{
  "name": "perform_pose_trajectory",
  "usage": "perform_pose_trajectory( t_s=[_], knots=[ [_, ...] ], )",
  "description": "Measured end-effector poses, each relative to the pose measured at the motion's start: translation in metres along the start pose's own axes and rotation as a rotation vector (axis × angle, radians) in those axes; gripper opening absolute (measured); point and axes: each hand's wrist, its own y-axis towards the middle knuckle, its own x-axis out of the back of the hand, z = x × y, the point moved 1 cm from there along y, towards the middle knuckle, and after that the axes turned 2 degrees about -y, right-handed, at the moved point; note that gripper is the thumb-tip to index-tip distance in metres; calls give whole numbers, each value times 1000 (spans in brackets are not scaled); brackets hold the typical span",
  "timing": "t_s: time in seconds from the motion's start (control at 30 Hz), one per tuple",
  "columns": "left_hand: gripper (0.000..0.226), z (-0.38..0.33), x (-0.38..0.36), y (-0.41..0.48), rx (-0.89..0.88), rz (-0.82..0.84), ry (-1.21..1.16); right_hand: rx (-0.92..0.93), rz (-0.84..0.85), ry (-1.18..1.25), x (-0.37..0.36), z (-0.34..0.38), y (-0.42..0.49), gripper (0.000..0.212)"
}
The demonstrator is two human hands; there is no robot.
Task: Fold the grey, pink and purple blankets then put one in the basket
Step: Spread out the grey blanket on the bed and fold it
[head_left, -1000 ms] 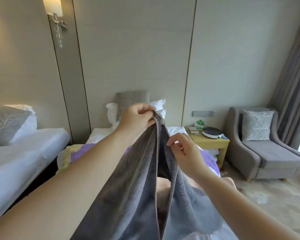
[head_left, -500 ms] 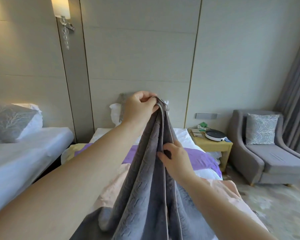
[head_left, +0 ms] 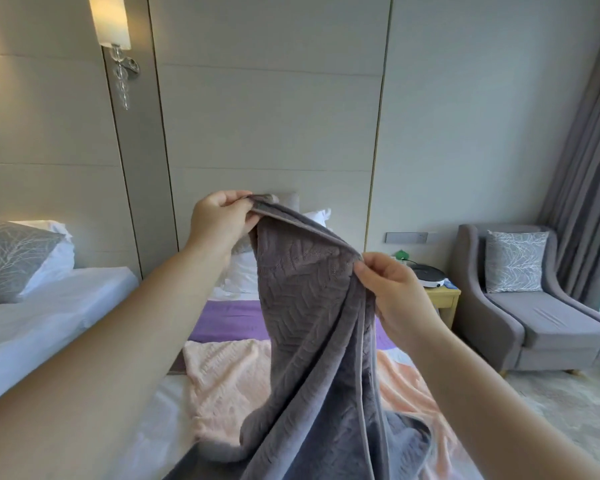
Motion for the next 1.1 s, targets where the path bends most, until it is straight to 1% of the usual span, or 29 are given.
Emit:
perform_pose_trajectory(
  t_s=[0.03, 0.07, 0.1, 0.13, 0.17, 0.2, 0.23, 0.27, 0.3, 0.33, 0.37, 0.4, 0.47, 0.5, 0.57, 0.6, 0.7, 0.73, 0.8, 0.87, 0.93, 1.0, 1.03, 1.1],
  knots=[
    [9, 5, 3, 1, 11, 28, 179, -16, 42, -9, 1, 5, 4, 27],
    [27, 10, 6, 0, -21, 63, 492, -37, 86, -52, 2, 7, 8, 28],
    [51, 17, 8, -4, -109, 119, 817, -53, 142, -113, 2, 8, 11, 26],
    [70, 24, 6, -10, -264, 198, 1020, -65, 204, -169, 1, 8, 13, 19],
    [80, 29, 1, -19, -428, 320, 1087, -76, 268, -203, -1, 8, 14, 11],
    [82, 34, -5, -28, -545, 470, 1075, -85, 323, -213, -3, 8, 14, 8],
    [82, 40, -12, -36, -583, 606, 1048, -86, 363, -214, -5, 10, 14, 12],
    [81, 47, -15, -40, -542, 722, 1026, -81, 386, -217, -6, 11, 13, 15],
    [77, 52, -16, -44, -449, 808, 977, -71, 393, -217, -6, 13, 13, 16],
    [69, 57, -17, -46, -345, 848, 886, -63, 389, -213, -4, 14, 11, 15],
    [60, 60, -18, -46, -277, 854, 791, -59, 373, -206, -2, 12, 10, 14],
    [54, 61, -18, -47, -265, 832, 739, -55, 345, -202, 0, 8, 9, 12],
    [47, 65, -19, -45, -304, 791, 748, -41, 273, -227, 4, -4, 5, 13],
    [38, 66, -20, -43, -327, 777, 756, -44, 244, -237, 4, -10, 1, 13],
    [15, 64, -22, -40, -372, 741, 750, -80, 208, -207, 4, -23, -8, 5],
    [13, 62, -23, -38, -405, 715, 746, -98, 200, -189, 5, -30, -12, 4],
    [18, 54, -24, -34, -474, 632, 732, -61, 194, -222, 7, -48, -25, 17],
    [17, 52, -24, -32, -490, 600, 719, -32, 191, -275, 7, -53, -27, 22],
    [15, 47, -23, -27, -500, 515, 671, 26, 157, -461, 7, -65, -30, 28],
    [19, 41, -20, -21, -500, 410, 626, 44, 131, -593, 7, -77, -32, 24],
    [20, 34, -15, -15, -491, 316, 596, 18, 159, -651, 9, -88, -35, 24],
    [21, 30, -8, -11, -471, 255, 579, -7, 204, -671, 9, -95, -40, 30],
    [22, 29, -4, -8, -465, 231, 584, -19, 199, -647, 10, -96, -41, 31],
    [24, 30, 7, -2, -460, 167, 611, -42, 105, -529, 14, -92, -38, 26]
  ],
)
